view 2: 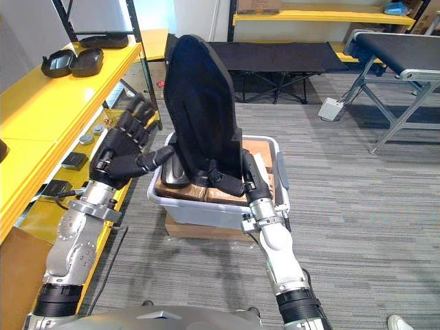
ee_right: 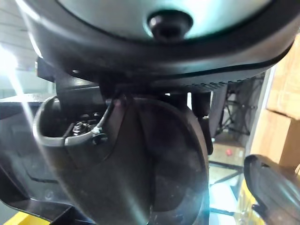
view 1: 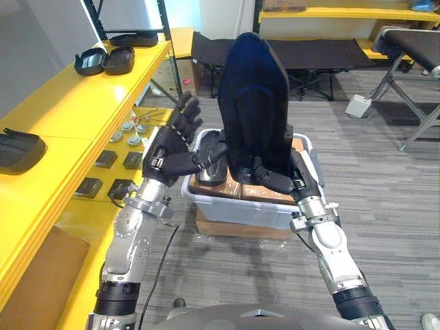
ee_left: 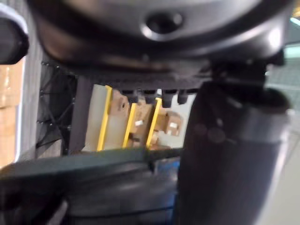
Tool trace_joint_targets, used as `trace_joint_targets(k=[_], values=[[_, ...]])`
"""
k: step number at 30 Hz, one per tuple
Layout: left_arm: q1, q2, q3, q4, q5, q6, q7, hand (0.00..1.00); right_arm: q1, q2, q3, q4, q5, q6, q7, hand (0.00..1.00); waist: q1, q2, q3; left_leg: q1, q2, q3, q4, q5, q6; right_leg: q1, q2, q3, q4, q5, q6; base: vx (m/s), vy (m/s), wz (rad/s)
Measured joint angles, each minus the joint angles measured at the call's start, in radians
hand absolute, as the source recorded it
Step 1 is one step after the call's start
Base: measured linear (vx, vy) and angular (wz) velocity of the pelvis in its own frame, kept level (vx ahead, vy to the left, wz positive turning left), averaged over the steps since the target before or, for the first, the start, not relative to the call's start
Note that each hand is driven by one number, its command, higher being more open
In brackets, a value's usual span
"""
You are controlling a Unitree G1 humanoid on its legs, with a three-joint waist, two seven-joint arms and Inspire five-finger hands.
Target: Walk over and take three plastic housings, then place them on the shelf
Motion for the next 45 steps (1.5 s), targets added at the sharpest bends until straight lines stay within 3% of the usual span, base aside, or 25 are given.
trace_joint_targets(k=[13, 27, 28, 35, 45], values=[[0.0, 0.043, -0.085, 0.0, 0.042, 0.029, -0.022, 1.0, -0.081, -0.01, 0.046, 0.0, 0.078, -0.001, -0.012, 0.0, 0.0, 0.009, -0.001, 0.003, 0.0, 0.0, 0.001, 0.0, 0.0, 0.002, 0.0, 0.001, 0.001, 0.0, 0.0, 0.0, 0.0, 0.0], [-0.004, 0.024, -0.106, 0.0, -0.04, 0.028, 0.085, 1.0, -0.083, 0.004, 0.146, 0.0, 0.105, 0.002, 0.033, 0.0, 0.002, 0.009, -0.001, 0.01, 0.0, 0.0, 0.0, -0.001, 0.0, 0.008, 0.0, 0.001, 0.001, 0.0, 0.0, 0.0, 0.0, 0.0], [-0.005, 0.022, -0.104, 0.0, -0.058, 0.028, 0.086, 0.0, -0.083, 0.007, 0.147, 0.0, 0.107, 0.002, 0.033, 0.0, 0.002, 0.009, -0.001, 0.01, 0.0, 0.001, 0.0, -0.001, 0.0, 0.007, 0.0, 0.001, 0.001, 0.0, 0.0, 0.0, 0.0, 0.0], [-0.008, -0.011, -0.083, 0.0, -0.139, 0.026, 0.104, 0.0, -0.084, 0.015, 0.173, 0.001, 0.115, 0.002, 0.029, 0.0, 0.001, 0.009, -0.001, 0.011, 0.0, 0.001, 0.0, -0.001, -0.001, 0.004, 0.0, 0.001, -0.001, 0.0, 0.0, 0.0, 0.0, 0.0], [-0.032, -0.002, -0.042, 0.001, -0.134, 0.028, 0.054, 0.0, -0.08, 0.019, 0.211, 0.0, 0.118, -0.019, 0.029, 0.0, -0.001, 0.009, -0.001, 0.011, 0.0, 0.002, 0.0, -0.001, -0.001, 0.004, 0.0, 0.001, -0.002, 0.0, 0.0, 0.0, 0.0, 0.0]])
